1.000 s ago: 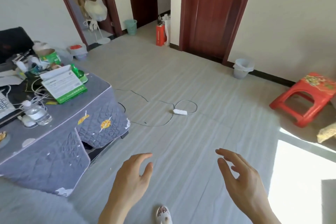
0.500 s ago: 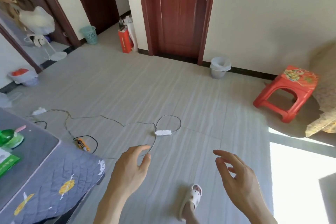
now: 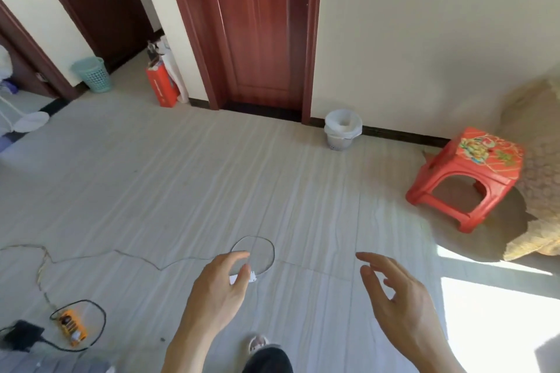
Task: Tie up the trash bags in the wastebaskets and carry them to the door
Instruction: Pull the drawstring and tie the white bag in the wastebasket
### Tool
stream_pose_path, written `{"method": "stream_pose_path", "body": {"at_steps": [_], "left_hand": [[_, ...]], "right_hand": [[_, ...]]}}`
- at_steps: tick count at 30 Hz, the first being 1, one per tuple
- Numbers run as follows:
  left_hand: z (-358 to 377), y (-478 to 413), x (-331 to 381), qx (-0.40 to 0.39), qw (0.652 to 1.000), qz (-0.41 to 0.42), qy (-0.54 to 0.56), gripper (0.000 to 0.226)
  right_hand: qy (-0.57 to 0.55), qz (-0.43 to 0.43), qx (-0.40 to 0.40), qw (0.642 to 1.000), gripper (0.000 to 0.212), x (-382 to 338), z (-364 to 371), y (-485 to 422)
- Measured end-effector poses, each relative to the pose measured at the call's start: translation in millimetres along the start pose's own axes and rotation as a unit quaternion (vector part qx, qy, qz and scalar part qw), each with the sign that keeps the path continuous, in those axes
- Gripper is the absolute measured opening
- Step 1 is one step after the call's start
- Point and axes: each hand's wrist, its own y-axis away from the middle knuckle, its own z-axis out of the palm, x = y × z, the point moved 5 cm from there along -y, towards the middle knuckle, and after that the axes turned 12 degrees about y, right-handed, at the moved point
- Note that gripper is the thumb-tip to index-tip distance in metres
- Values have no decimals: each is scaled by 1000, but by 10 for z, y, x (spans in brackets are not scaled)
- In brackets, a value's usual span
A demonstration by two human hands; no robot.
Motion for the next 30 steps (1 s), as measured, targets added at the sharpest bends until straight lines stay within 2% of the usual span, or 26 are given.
{"method": "stream_pose_path", "body": {"at_steps": [6,10,16,19,23,30], "left_hand": [[455,-1444,491,-47,999,10,-1,22],[664,-2608,847,-84,996,29,-31,25],[1052,-4261,1827,-139,983,93,-80,31],[1255,-4904,2234,-141,981,110,-75,31],[1622,-5649,2558,-142,983,92,-72,29],[2158,-6590,3081,-137,989,24,-49,29]], "right_hand": [[0,49,29,998,25,342,-32,-1309],[11,82,34,996,19,439,-90,-2288],[21,111,57,992,20,572,-427,-3725],[18,123,57,991,20,742,-506,-4331],[12,135,52,989,21,1079,-487,-5200],[38,110,-24,993,24,1542,-819,-6728]]}}
